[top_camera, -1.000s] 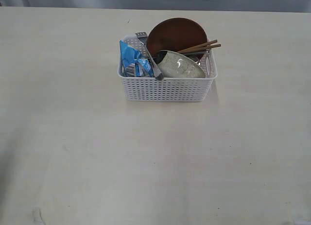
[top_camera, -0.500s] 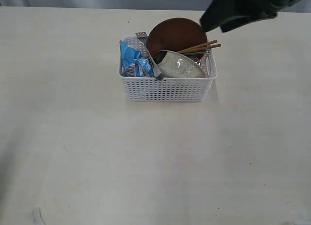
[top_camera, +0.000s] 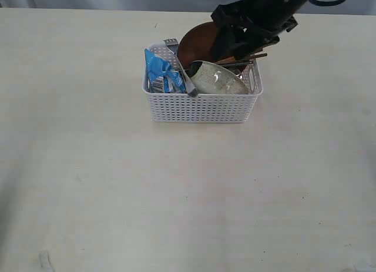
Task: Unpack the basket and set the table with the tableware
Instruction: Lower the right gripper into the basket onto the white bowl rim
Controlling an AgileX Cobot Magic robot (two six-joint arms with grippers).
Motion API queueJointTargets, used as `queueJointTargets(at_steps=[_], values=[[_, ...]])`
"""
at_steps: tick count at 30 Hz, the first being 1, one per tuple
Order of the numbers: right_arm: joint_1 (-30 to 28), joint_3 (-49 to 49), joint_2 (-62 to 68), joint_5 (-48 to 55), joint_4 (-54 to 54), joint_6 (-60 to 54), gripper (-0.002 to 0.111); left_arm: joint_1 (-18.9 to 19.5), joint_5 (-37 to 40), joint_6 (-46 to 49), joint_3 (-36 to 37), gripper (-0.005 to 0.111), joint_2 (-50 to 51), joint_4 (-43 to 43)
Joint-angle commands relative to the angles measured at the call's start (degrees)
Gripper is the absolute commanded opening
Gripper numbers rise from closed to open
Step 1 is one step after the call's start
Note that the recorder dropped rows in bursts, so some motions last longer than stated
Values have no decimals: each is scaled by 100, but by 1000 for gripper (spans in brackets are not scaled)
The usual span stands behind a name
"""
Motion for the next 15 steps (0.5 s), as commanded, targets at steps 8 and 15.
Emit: queueJointTargets(at_steps=[8, 15], values=[[0, -524, 697, 187, -127, -586, 50, -38, -52, 4, 15, 0, -22, -66], [0, -514, 855, 197, 52, -823, 50, -38, -52, 4, 15, 0, -22, -66]])
